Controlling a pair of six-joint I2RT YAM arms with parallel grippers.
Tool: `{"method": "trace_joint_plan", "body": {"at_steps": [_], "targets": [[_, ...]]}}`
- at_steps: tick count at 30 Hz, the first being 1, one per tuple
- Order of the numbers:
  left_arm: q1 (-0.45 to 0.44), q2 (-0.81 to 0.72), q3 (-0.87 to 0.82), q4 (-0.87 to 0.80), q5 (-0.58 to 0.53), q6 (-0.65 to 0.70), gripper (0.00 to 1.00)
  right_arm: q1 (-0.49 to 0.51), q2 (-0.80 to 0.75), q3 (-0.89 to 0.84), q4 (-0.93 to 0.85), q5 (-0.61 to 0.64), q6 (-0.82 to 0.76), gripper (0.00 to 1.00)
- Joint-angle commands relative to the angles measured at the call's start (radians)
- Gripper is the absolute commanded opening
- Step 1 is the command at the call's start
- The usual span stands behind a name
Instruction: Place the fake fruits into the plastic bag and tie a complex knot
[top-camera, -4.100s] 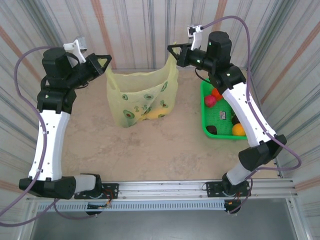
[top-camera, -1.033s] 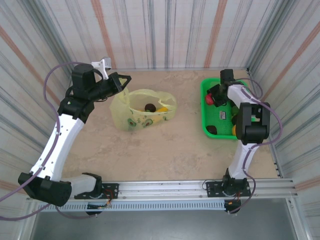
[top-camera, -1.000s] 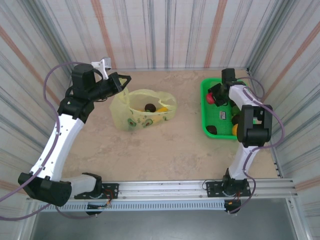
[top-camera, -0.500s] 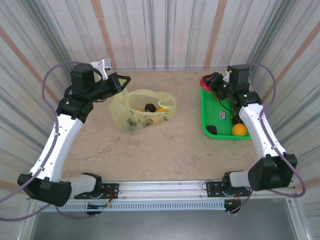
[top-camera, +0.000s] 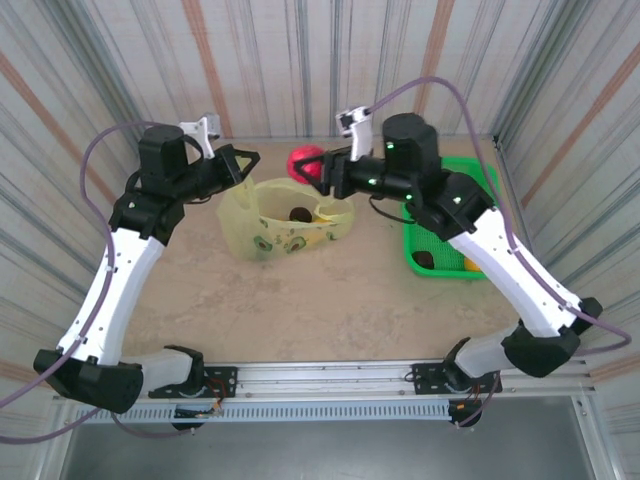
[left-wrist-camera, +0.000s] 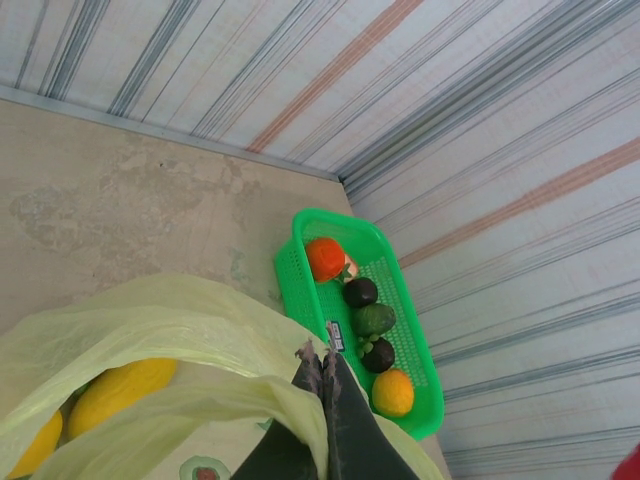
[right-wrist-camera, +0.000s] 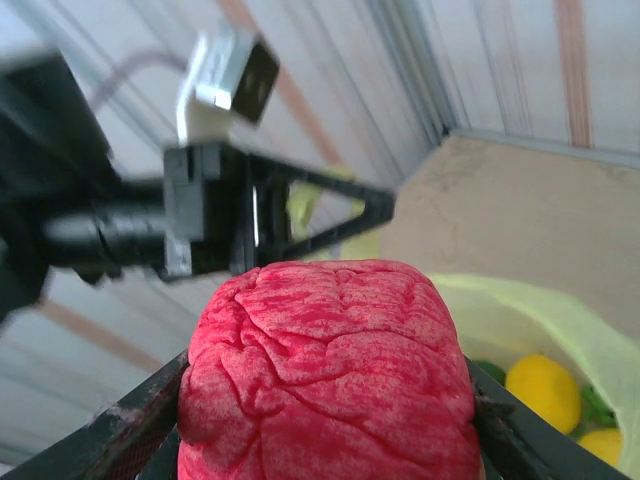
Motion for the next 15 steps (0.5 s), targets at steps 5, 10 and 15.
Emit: {"method": "trace_joint_plan", "body": {"at_steps": [5,10,15], "targets": [[0.009,-0.023,0.044,-0.031,-0.013,0.038,0.00,0.168,0.206,0.121,-0.308,0.386,-0.163,0.58],[0.009,-0.032,0.029,-0.015,0.005,0.030,0.00,0.141,0.310,0.189,-0.362,0.520,-0.153,0.59],[0.009,-0.039,0.011,-0.005,0.013,0.018,0.00,0.051,0.406,0.262,-0.373,0.447,-0.119,0.58]]}}
